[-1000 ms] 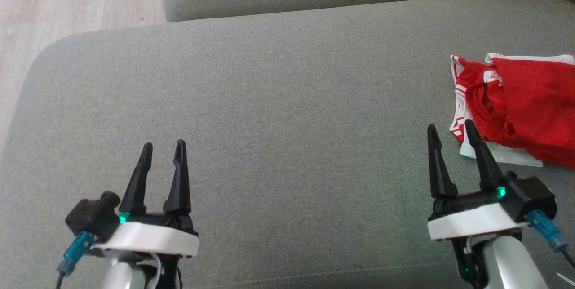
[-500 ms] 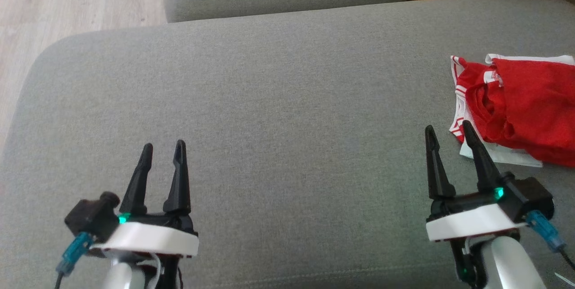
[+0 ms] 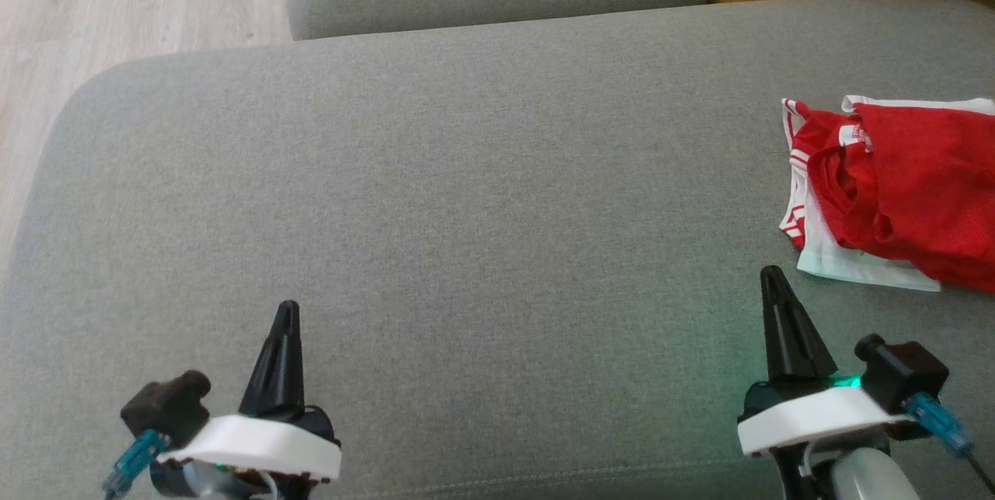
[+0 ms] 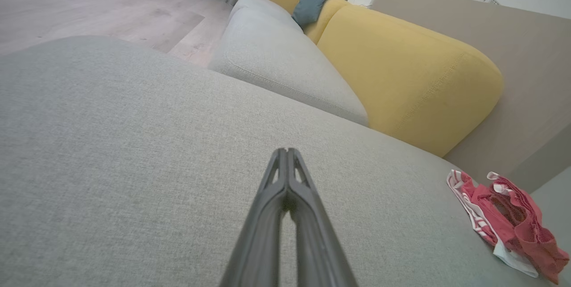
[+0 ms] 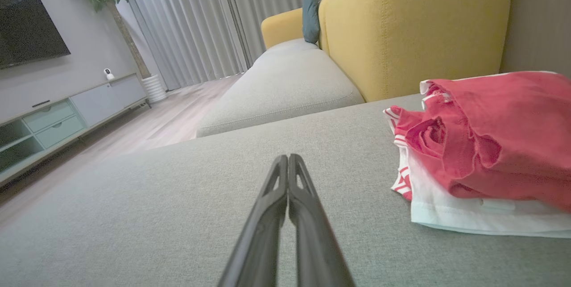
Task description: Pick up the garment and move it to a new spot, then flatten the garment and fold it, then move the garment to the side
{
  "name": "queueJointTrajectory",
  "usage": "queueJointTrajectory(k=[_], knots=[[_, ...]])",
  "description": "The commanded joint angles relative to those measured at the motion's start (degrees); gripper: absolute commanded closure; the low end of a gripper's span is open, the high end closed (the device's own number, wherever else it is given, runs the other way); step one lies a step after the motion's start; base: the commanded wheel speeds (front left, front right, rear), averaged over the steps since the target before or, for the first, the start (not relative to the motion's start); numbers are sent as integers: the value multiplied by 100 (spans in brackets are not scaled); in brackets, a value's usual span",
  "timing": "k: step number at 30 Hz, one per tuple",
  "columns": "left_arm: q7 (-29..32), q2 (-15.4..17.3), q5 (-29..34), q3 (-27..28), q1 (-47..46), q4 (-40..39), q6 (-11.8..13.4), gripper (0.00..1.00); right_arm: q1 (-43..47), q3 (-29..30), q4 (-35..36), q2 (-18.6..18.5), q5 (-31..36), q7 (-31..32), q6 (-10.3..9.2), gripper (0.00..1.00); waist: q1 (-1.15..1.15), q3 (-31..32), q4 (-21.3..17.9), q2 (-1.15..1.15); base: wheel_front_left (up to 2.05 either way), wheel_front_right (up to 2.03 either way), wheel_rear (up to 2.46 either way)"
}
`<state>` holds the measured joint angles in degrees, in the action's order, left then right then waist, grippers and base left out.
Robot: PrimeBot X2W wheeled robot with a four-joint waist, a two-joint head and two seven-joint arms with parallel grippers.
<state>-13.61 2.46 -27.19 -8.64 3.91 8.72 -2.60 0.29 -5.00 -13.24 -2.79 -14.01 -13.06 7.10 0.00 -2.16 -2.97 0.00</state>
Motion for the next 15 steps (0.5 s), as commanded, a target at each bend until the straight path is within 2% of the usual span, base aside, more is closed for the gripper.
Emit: queueJointTrajectory(k=[1,15], knots=[[39,39,-143,67,-264,-169,-32,100,-255,28,178,-50,-187,19,3,100,0,2,4,0,0,0,0],[234,83,-973,184,-362,-62,-92,100,-304,92,145,-98,-1185,197,8,100,0,26,40,0,0,0,0]])
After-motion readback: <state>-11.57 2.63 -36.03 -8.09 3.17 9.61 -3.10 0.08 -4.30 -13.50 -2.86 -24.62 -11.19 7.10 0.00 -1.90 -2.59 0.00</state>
